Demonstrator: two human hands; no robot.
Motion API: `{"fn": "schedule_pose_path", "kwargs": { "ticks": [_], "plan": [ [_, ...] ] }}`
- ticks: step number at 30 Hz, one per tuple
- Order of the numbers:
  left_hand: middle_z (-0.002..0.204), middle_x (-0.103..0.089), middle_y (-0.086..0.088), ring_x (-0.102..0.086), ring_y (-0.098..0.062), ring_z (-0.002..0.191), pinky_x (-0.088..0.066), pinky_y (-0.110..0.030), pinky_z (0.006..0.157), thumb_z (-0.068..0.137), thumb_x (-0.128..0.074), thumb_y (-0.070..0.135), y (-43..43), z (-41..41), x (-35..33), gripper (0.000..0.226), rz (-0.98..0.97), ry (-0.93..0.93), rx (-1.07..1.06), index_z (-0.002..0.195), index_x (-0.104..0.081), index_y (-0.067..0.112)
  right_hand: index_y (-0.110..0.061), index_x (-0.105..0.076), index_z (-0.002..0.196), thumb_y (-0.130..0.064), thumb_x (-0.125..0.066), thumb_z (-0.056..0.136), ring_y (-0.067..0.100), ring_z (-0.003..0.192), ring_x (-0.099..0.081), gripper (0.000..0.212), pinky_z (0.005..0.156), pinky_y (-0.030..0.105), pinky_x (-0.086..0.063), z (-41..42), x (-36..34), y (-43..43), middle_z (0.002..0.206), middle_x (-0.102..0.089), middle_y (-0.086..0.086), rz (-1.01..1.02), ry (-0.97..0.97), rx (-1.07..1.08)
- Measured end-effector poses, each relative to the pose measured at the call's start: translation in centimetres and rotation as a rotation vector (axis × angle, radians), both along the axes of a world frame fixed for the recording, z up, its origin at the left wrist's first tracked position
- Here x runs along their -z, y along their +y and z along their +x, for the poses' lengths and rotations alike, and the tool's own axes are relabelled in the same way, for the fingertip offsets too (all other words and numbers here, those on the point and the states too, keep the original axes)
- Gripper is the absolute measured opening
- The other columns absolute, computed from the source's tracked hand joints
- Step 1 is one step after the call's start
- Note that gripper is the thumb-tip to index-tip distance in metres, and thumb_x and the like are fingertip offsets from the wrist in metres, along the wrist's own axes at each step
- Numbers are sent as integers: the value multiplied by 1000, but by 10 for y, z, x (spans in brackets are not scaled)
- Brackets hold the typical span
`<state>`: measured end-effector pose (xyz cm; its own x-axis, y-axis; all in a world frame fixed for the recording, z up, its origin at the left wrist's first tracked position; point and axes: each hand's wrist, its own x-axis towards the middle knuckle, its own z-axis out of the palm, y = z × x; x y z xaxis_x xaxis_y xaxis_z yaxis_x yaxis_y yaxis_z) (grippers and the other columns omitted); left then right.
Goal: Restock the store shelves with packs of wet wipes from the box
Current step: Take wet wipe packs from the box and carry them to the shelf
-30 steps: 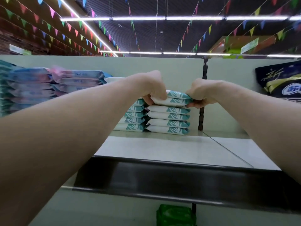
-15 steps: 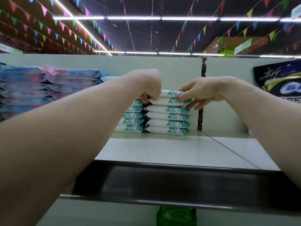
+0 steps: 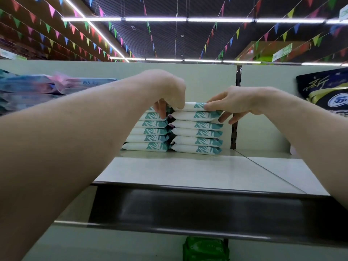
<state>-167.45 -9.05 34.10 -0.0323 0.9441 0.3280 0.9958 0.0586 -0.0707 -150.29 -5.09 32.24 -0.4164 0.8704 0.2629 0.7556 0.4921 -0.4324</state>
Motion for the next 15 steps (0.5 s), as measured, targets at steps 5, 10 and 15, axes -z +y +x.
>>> {"fn": "schedule_pose_path", "kwargs": {
  "ticks": [5, 10, 15],
  "plan": [
    [102, -64, -12, -73, -21, 65, -60, -37, 70, 98, -49, 17, 4, -1, 2, 29, 28, 32, -3, 124, -56, 7, -29, -58, 128, -42, -55, 94, 13, 89, -68, 38, 71, 28, -55, -3, 1, 2, 105, -68, -2, 34, -13, 13],
    [96, -68, -11, -73, -20, 62, -61, -38, 71, 96, -48, 20, -4, 1, 3, 25, -2, 96, -16, 115, -59, 7, -34, -59, 127, -33, -65, 89, 11, 86, -70, 38, 67, 26, -56, 1, -1, -2, 98, -72, -3, -10, -56, -3],
    [83, -64, -9, -73, -23, 65, -60, -42, 75, 100, -45, 30, -10, 10, 1, 29, -21, 126, -51, 82, -51, 9, -35, -59, 127, -22, -68, 88, 11, 87, -69, 42, 65, 25, -56, -2, -3, -6, 94, -71, -1, 0, -71, 2]
  ]
}}
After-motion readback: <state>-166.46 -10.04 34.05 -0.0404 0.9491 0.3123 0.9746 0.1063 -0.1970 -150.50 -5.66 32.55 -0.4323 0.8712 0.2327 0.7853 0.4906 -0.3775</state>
